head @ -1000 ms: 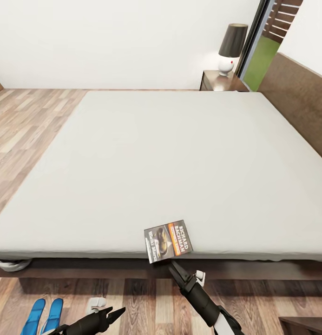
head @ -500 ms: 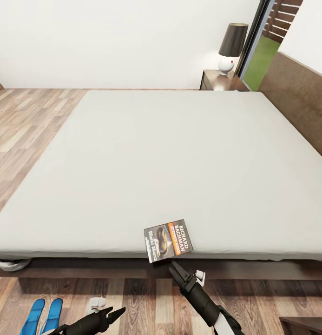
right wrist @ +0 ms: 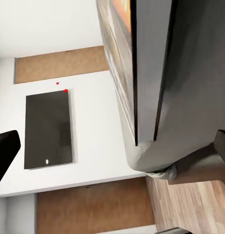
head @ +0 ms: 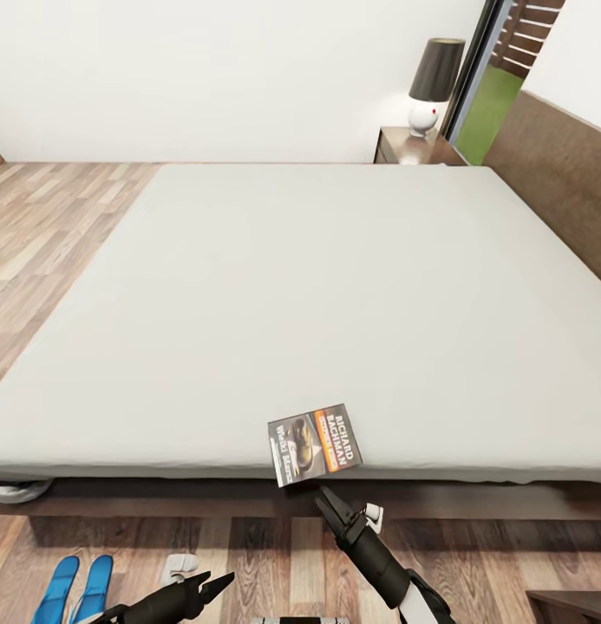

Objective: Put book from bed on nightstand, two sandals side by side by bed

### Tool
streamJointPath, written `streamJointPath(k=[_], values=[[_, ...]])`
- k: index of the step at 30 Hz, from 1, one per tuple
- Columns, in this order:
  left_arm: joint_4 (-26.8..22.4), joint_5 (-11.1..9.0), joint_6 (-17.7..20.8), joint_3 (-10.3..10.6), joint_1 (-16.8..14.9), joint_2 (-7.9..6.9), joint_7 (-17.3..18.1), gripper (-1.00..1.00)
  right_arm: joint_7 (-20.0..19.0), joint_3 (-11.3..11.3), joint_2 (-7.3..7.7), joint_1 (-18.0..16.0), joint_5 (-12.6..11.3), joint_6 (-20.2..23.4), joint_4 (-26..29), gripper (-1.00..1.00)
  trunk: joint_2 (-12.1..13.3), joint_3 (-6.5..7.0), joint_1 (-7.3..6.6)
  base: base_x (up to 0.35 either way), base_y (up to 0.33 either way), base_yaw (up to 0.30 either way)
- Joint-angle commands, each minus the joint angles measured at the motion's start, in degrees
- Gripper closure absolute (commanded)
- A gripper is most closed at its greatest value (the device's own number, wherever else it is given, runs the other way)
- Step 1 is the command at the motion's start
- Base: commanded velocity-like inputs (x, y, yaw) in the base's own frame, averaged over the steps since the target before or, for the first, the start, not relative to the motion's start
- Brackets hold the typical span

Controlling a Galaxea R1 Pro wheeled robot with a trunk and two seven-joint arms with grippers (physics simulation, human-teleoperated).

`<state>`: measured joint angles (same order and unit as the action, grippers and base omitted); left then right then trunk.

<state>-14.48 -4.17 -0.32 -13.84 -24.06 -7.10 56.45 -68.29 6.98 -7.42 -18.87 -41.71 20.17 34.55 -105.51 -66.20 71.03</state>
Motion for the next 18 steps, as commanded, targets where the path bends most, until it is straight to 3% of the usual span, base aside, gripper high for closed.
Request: streamJointPath(k=[1, 7, 18], values=[[0.1, -0.3, 0.0, 0.1, 0.0, -0.02, 0.2, -1.0, -0.2, 0.2, -0.05, 0.0, 0.0, 0.6, 0.0, -1.0, -0.4, -0.22, 0.22, 0.0, 0.0, 0.0], [0.1, -0.3, 0.0, 0.1, 0.0, -0.02, 0.1, -1.0, -0.2, 0.2, -0.05, 0.0, 0.0, 0.6, 0.0, -1.0, -2.8, -1.29, 1.54, 0.0, 0.0, 0.0], [0.1, -0.4, 0.0, 0.0, 0.0, -0.02, 0.1, -1.0, -0.2, 0.2, -0.06, 0.0, 0.0, 0.6, 0.0, -1.0, -2.8, -1.29, 1.54, 0.0, 0.0, 0.0]])
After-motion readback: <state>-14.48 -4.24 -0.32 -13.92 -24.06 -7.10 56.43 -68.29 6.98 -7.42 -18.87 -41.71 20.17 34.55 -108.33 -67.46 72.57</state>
